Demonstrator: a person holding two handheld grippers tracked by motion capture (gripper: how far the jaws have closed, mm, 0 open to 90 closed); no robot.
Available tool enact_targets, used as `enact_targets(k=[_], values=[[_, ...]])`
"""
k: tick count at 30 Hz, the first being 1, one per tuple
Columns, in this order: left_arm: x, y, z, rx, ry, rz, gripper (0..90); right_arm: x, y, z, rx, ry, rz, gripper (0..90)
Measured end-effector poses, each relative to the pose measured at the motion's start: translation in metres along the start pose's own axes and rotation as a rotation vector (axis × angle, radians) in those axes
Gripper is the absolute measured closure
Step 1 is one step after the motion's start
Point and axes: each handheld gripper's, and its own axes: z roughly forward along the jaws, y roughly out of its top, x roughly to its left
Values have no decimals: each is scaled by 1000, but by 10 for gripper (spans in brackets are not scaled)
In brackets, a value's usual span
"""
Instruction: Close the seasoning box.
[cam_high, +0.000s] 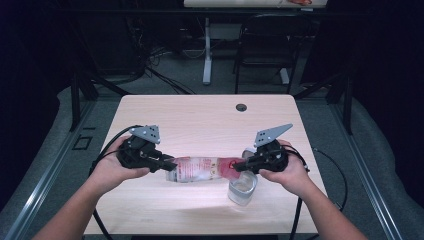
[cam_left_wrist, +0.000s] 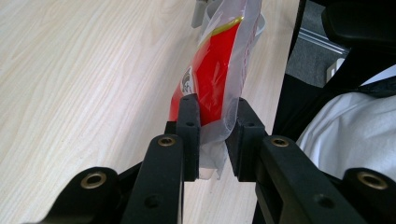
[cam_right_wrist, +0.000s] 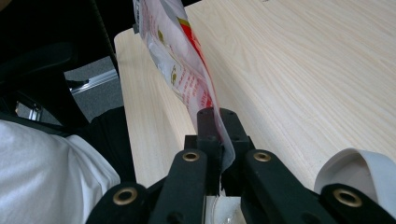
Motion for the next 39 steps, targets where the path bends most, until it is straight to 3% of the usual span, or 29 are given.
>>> enact_targets(k=[17, 39], values=[[-2, 10, -3, 3, 5, 10, 771, -2, -4, -3, -11, -5, 13, 892], [-4, 20, -6, 8, 10, 27, 777, -3, -13, -6, -64, 5, 39, 891]])
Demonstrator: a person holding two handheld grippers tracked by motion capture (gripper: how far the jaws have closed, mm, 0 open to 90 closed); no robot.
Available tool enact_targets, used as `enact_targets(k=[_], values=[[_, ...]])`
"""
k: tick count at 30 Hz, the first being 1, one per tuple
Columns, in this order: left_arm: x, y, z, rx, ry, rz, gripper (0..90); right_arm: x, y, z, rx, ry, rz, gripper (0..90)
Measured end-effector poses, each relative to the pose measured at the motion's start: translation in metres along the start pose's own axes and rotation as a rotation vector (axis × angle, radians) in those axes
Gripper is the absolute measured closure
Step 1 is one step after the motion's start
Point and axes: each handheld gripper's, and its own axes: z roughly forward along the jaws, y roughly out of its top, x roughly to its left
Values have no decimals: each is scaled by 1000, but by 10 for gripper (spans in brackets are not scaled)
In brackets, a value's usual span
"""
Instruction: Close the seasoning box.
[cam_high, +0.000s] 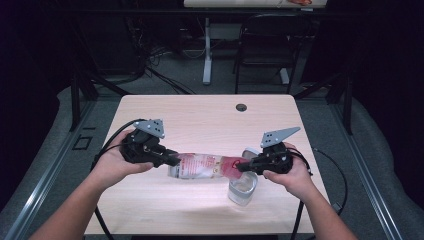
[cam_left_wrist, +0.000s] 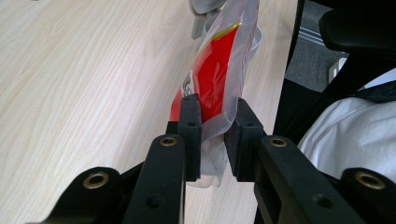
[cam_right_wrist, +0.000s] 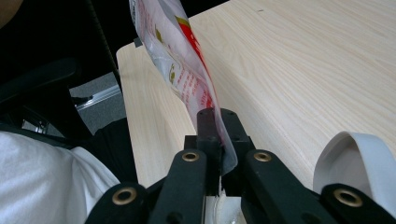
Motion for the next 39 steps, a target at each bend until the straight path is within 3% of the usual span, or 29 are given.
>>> enact_targets(k=[39], values=[[-2, 14, 0, -4, 3, 11, 782, -5, -16, -4, -90, 5, 56, 889]])
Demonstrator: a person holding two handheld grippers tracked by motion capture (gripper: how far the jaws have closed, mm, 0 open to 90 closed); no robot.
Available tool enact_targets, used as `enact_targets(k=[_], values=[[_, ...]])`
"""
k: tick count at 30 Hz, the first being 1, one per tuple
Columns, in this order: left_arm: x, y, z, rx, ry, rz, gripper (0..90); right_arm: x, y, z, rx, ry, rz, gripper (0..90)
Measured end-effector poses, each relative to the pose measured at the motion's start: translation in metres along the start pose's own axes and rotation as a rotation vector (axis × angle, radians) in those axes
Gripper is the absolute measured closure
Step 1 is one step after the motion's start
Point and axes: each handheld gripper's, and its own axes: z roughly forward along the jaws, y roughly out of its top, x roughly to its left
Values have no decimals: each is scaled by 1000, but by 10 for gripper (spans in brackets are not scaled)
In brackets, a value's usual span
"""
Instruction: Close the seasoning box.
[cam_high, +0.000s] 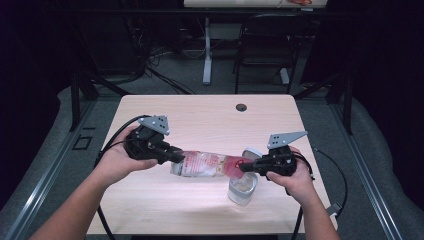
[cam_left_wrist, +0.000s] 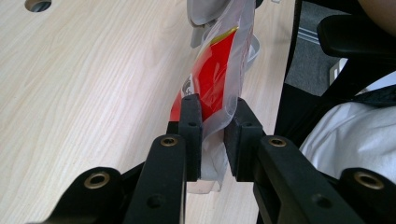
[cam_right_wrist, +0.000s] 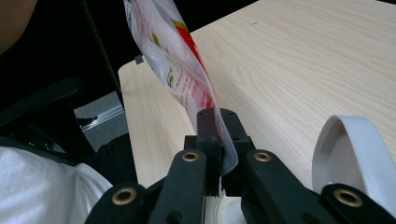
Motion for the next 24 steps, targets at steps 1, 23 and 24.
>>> enact_targets(k=[1, 23, 24], values=[[0, 0, 0, -1, 0, 2, 782, 0, 0, 0, 1, -4, -2, 890], [-1, 6, -1, 6, 3, 11, 784, 3, 1, -2, 18, -33, -9, 888], [-1, 6, -1, 6, 3, 12, 784, 3, 1, -2, 17, -32, -8, 888]])
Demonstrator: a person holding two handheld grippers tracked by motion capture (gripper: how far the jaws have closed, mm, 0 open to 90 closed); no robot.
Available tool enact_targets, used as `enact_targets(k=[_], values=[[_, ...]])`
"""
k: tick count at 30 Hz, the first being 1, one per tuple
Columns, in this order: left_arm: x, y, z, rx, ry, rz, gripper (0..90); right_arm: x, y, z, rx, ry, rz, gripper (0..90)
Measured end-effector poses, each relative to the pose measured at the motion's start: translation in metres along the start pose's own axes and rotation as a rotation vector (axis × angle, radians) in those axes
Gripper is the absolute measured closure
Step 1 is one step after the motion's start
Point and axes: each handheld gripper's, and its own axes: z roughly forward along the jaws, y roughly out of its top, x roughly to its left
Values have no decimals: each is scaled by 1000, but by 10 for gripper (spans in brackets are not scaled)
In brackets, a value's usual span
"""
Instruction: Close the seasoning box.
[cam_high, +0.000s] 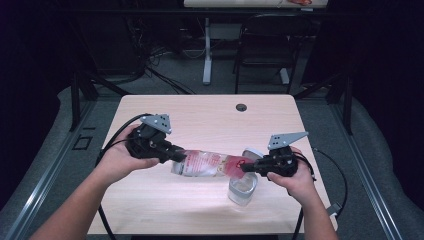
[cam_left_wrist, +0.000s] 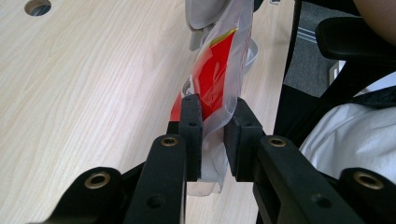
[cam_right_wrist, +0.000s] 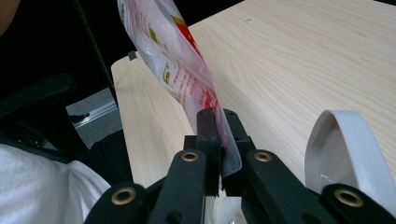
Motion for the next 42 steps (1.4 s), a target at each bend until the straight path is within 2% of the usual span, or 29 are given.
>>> enact_targets(k=[42], values=[[-2, 11, 0, -10, -1, 15, 785, 1, -4, -5, -7, -27, 1, 878]])
